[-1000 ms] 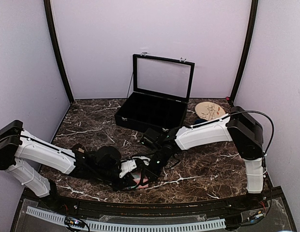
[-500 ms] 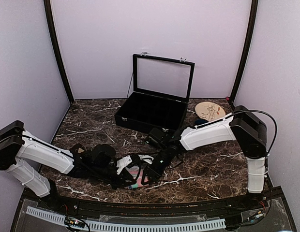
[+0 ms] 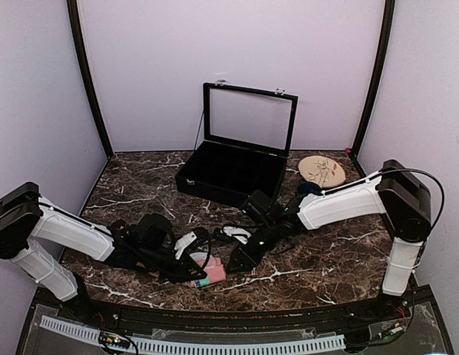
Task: Roll the socks
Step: Roll the sock at the center of the board.
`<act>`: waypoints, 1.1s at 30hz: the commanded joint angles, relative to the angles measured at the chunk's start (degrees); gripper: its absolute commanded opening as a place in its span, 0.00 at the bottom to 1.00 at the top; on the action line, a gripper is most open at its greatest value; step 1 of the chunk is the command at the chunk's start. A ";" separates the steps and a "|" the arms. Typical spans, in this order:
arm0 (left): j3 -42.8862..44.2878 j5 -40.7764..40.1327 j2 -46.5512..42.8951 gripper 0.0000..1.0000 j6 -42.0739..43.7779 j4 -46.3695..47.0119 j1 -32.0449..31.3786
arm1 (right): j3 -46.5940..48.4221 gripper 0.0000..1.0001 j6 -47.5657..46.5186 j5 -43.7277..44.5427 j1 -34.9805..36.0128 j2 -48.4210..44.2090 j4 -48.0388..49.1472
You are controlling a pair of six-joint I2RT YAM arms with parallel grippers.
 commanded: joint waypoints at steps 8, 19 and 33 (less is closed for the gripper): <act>-2.35 14.56 6.12 0.08 -6.51 2.73 4.34 | -8.11 0.37 -5.41 15.38 3.20 -9.10 8.44; -1.82 21.95 10.70 0.04 -8.73 4.54 6.20 | -12.09 0.42 -15.07 32.39 15.57 -11.62 12.05; -0.86 26.03 13.65 0.02 -7.63 3.99 6.87 | -10.40 0.48 -18.57 34.37 18.69 -10.65 12.76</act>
